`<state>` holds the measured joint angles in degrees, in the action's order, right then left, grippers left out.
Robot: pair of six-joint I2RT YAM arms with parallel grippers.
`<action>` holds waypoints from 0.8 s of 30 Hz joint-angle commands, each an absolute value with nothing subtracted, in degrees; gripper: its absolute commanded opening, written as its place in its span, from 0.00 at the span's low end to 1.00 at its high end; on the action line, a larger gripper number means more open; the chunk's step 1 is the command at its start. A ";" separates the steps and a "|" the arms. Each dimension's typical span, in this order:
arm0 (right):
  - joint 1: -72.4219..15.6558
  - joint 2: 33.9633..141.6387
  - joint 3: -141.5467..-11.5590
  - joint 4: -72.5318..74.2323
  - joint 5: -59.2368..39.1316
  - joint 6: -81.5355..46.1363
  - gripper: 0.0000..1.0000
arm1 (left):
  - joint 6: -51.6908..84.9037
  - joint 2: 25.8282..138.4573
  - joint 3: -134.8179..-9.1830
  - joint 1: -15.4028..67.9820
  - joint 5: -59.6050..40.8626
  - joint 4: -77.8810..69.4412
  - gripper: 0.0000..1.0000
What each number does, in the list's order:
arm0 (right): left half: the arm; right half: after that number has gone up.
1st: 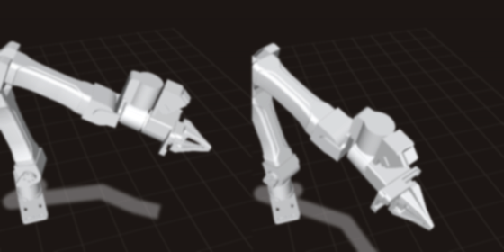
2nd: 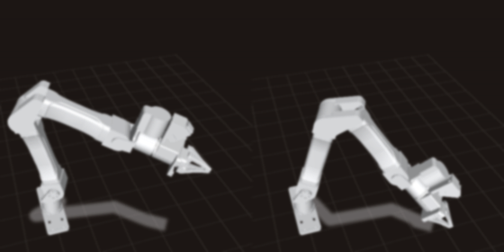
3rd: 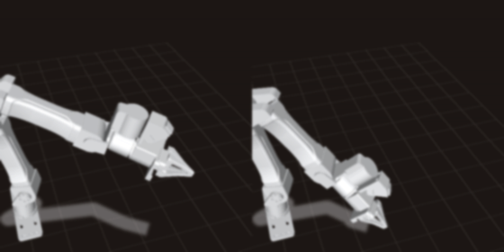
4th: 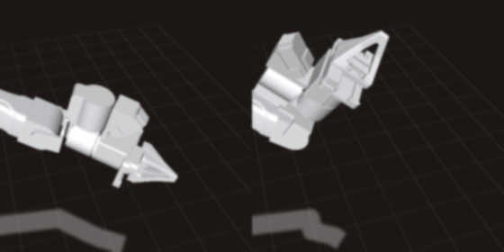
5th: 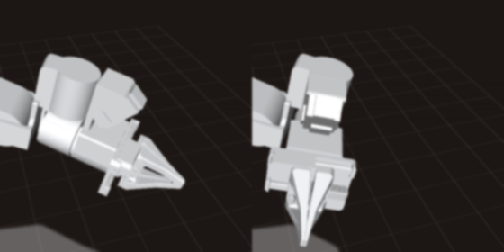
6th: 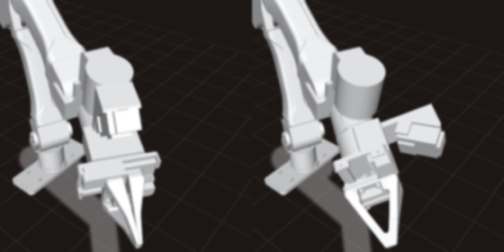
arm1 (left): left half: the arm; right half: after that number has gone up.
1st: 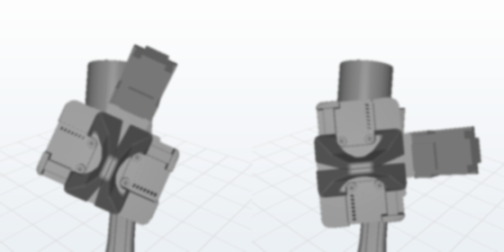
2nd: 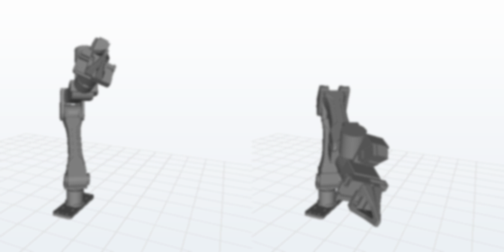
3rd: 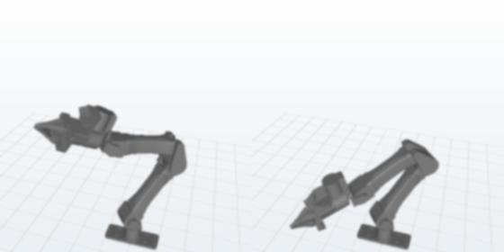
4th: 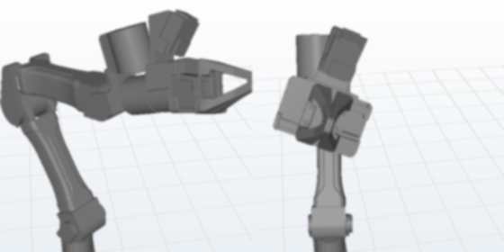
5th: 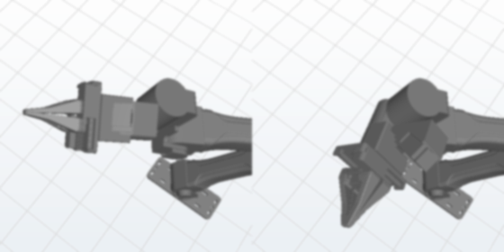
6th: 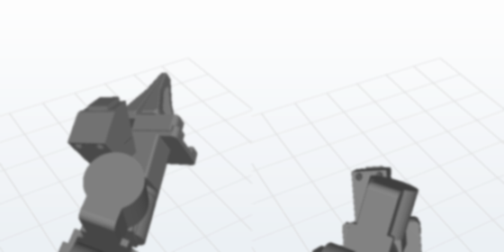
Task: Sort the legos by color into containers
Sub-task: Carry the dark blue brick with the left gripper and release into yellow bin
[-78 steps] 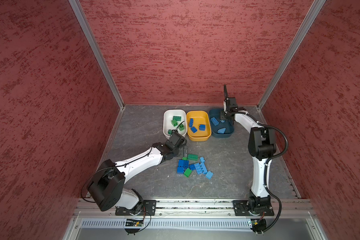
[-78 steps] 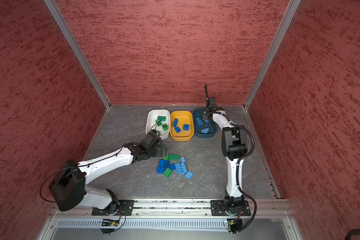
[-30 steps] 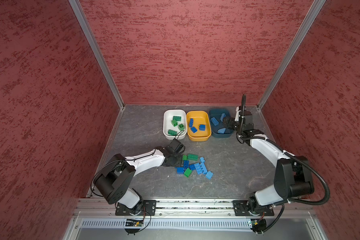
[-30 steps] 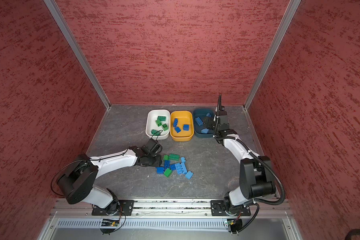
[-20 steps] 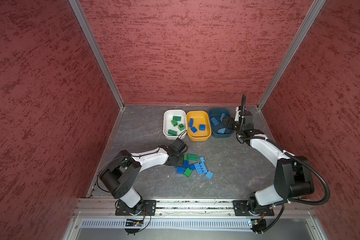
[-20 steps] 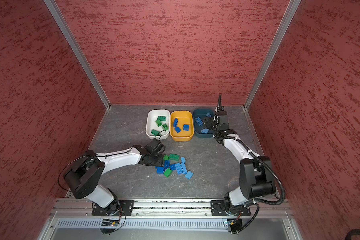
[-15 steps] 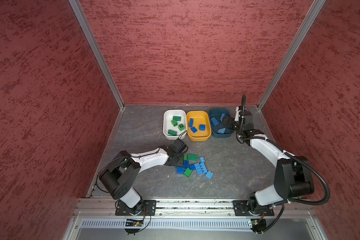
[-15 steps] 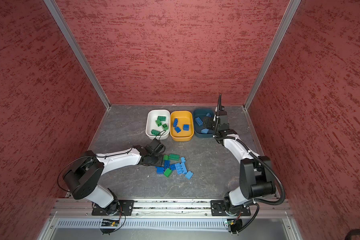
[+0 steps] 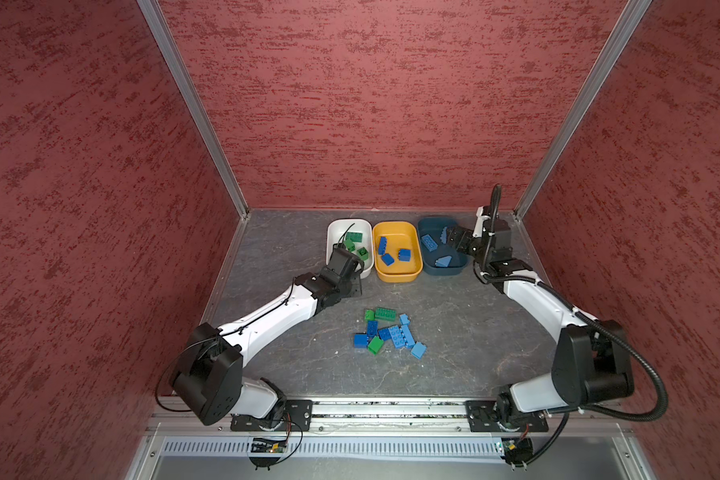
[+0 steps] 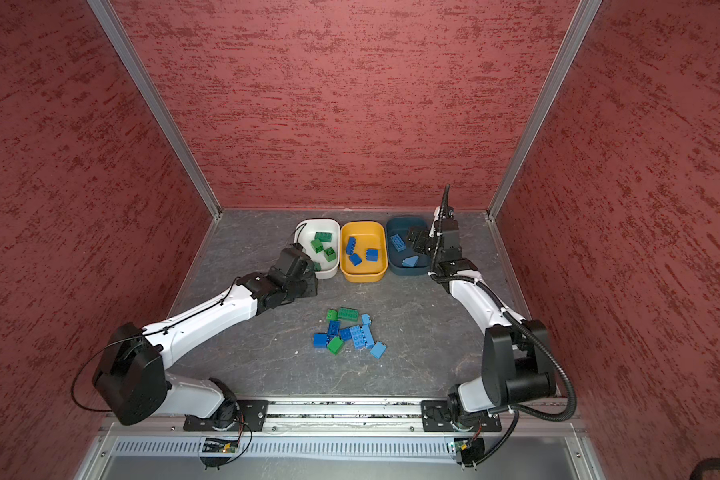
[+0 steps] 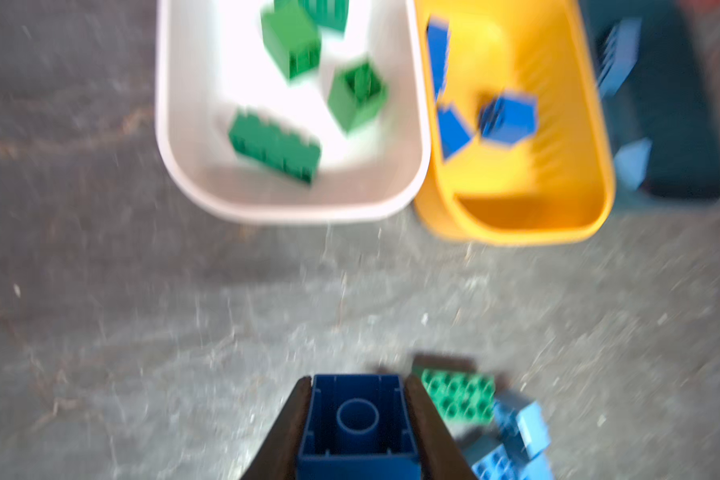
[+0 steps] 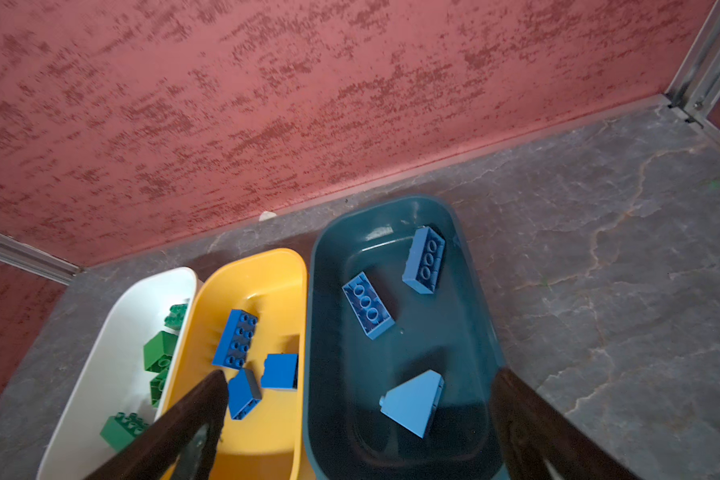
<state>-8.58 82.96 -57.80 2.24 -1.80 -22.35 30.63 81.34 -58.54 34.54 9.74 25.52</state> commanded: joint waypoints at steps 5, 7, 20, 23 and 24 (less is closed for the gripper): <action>-8.90 77.52 -53.88 7.62 -7.57 -30.45 0.99 | 34.14 91.71 -68.50 33.89 6.60 13.72 0.31; -9.00 77.00 -51.40 10.36 -10.89 -35.30 0.99 | 36.30 96.42 -72.23 34.01 4.25 12.85 0.31; -12.00 77.05 -46.58 9.42 -12.36 -40.00 0.99 | 35.75 121.97 -98.79 34.53 -0.27 18.57 0.37; -12.13 76.56 -46.68 9.16 -11.67 -39.82 0.99 | 34.92 127.11 -106.46 34.26 0.25 21.49 0.42; -12.15 76.43 -46.72 9.15 -11.55 -39.74 0.99 | 34.76 128.66 -109.36 34.17 0.52 23.18 0.44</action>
